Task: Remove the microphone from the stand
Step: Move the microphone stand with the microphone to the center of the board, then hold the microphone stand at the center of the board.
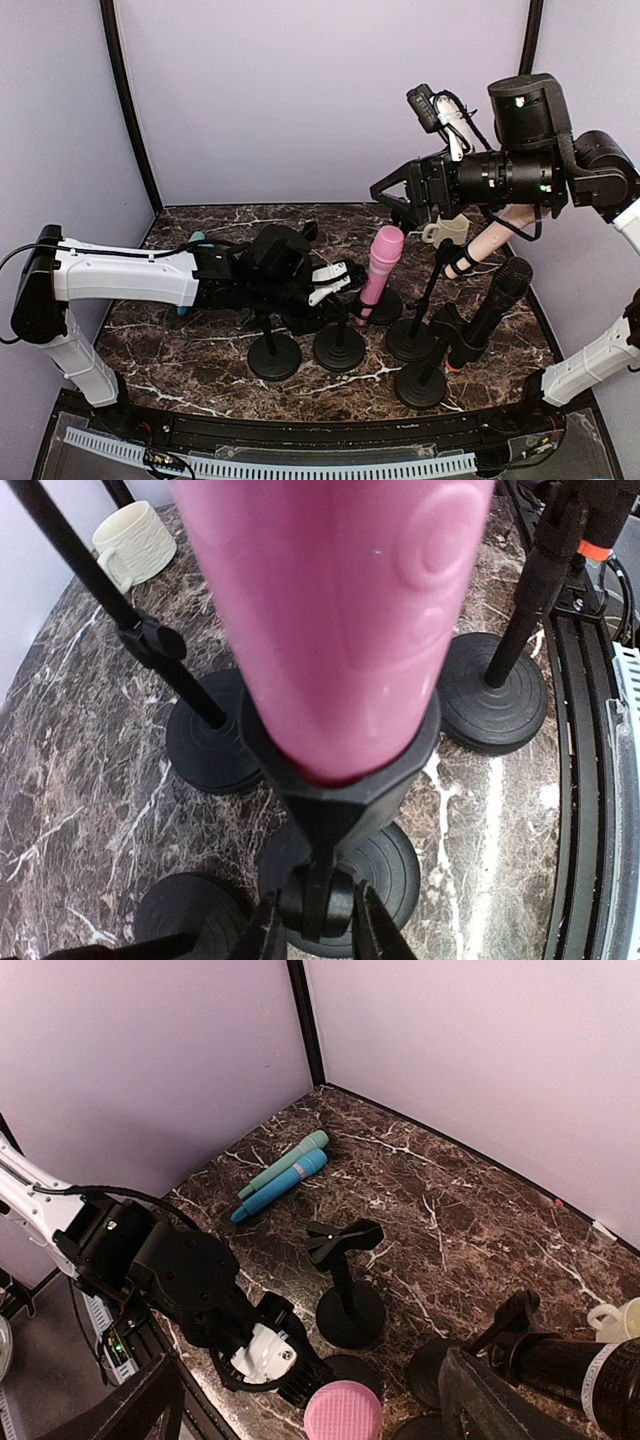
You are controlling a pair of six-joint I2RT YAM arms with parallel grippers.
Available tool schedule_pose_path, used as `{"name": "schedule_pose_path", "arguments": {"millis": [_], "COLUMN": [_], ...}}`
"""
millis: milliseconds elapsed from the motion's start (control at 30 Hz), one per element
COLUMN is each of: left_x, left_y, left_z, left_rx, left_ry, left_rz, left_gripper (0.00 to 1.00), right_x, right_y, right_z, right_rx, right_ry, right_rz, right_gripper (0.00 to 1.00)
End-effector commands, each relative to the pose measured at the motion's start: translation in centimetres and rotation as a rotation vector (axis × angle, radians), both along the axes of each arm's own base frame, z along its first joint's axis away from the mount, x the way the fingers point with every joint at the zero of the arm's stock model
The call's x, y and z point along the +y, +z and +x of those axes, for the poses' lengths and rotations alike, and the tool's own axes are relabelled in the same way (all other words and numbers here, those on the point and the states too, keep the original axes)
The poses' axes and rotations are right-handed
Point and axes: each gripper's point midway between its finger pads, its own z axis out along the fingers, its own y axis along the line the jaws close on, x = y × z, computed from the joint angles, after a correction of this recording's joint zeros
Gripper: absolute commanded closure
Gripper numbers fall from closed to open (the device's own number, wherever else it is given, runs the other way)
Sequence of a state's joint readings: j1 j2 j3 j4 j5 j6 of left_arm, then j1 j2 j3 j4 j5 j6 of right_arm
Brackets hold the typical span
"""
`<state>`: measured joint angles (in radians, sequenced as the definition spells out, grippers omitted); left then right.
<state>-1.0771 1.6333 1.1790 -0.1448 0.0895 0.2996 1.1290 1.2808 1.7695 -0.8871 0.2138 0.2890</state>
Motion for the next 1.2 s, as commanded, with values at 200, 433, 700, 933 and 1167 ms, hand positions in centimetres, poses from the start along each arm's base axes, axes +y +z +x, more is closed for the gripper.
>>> {"name": "schedule_pose_path", "arguments": {"millis": [200, 433, 700, 933, 1167], "left_x": [2.3, 2.5, 2.4, 2.4, 2.4], "left_y": [2.4, 2.0, 2.0, 1.9, 1.8], "left_z": [2.5, 2.7, 2.3, 2.0, 1.8], "left_rx": [0.0, 0.011, 0.015, 0.012, 0.008], "left_ry": [0.172, 0.186, 0.16, 0.141, 0.126], "left_rz": [-0.08, -0.078, -0.085, -0.089, -0.089], "left_gripper": [0.96, 0.97, 0.97, 0.97, 0.98], "right_x": [-0.3, -0.4, -0.3, 0.3, 1.2], "right_y": [-1.0, -2.7, -3.9, -5.3, -6.2], "right_z": [0.9, 1.3, 1.6, 2.3, 2.9], "right_rx": [-0.002, 0.016, 0.033, 0.055, 0.067], "right_ry": [-0.075, -0.123, -0.173, -0.207, -0.237], "right_rz": [-0.095, -0.199, -0.27, -0.318, -0.331], "right_gripper": [0.1, 0.1, 0.1, 0.1, 0.11]}}
